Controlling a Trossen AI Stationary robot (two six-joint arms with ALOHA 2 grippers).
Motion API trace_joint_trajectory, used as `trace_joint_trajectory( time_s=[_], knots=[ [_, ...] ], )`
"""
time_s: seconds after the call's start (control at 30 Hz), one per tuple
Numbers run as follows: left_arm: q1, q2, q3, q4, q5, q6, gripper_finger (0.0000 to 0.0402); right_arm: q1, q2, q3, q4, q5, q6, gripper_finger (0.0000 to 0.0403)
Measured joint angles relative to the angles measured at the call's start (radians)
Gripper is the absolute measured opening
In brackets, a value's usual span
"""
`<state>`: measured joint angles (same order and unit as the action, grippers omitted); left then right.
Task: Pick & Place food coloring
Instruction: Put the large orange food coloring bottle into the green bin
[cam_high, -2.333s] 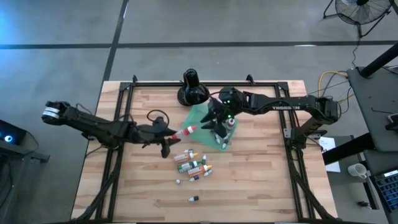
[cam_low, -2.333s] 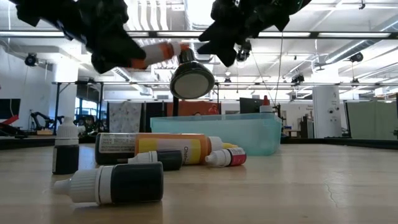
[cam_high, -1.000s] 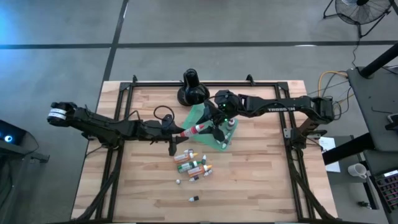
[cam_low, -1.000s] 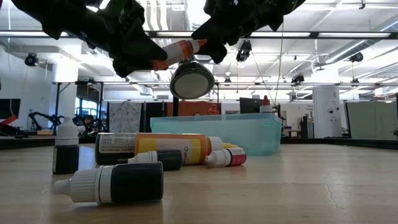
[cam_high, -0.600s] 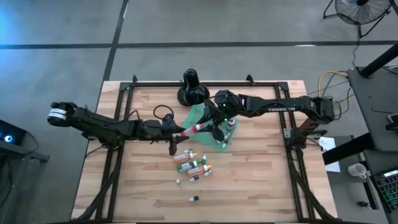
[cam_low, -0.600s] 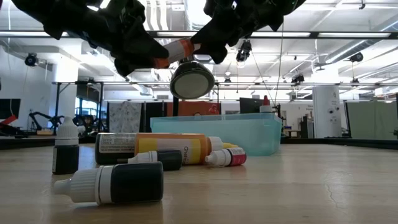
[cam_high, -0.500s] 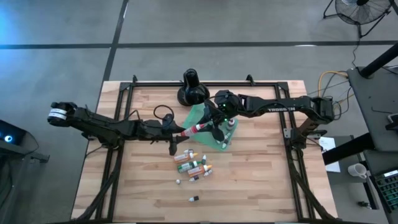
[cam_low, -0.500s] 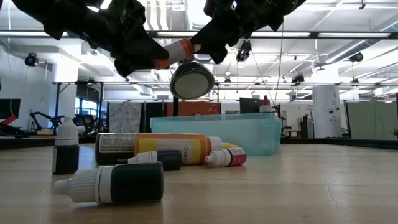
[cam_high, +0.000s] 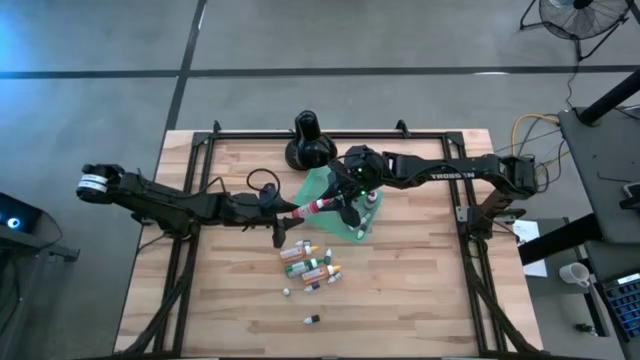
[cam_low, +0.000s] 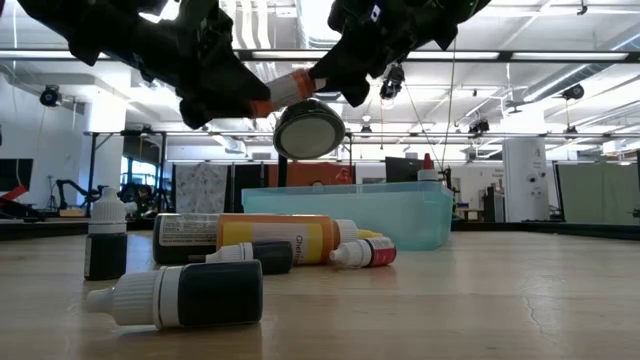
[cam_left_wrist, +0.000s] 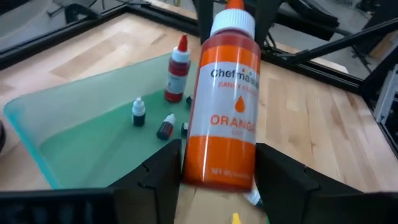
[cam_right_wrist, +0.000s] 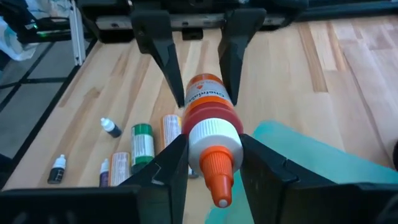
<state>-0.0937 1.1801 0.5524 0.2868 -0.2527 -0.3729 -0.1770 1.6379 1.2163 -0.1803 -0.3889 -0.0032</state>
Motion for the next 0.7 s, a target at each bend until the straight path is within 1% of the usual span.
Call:
trace_joint_trajectory(
  time_s=[0.13,0.2,0.33,0.43,0.57,0.63,0.7],
  knots=[
    [0.0,0.0,0.0,-0.011,-0.009,-0.022,0.0196,-0.001,0.0,0.0,-0.015,0.016,0.0,0.0111],
    [0.0,-0.002,0.0,-0.064,-0.008,-0.027,0.0208,-0.001,0.0,0.0,-0.035,0.049,0.001,0.0112],
    [0.0,-0.002,0.0,-0.22,-0.004,-0.085,0.0221,-0.008,0.0,0.0,-0.145,0.174,0.012,0.0114],
    [-0.003,-0.003,0.0,-0.303,-0.002,-0.157,0.0222,-0.018,0.0,0.006,-0.266,0.27,0.061,0.0115],
    [-0.012,-0.004,0.0,-0.333,-0.002,-0.207,0.0222,-0.018,0.0,0.069,-0.484,0.479,0.113,0.0115],
    [-0.017,-0.004,0.0,-0.332,-0.002,-0.214,0.0222,-0.022,0.0,0.1,-0.56,0.531,0.109,0.0115],
    [-0.018,-0.004,0.0,-0.333,-0.002,-0.216,0.0222,-0.031,0.0,0.13,-0.614,0.547,0.108,0.0116]
  ],
)
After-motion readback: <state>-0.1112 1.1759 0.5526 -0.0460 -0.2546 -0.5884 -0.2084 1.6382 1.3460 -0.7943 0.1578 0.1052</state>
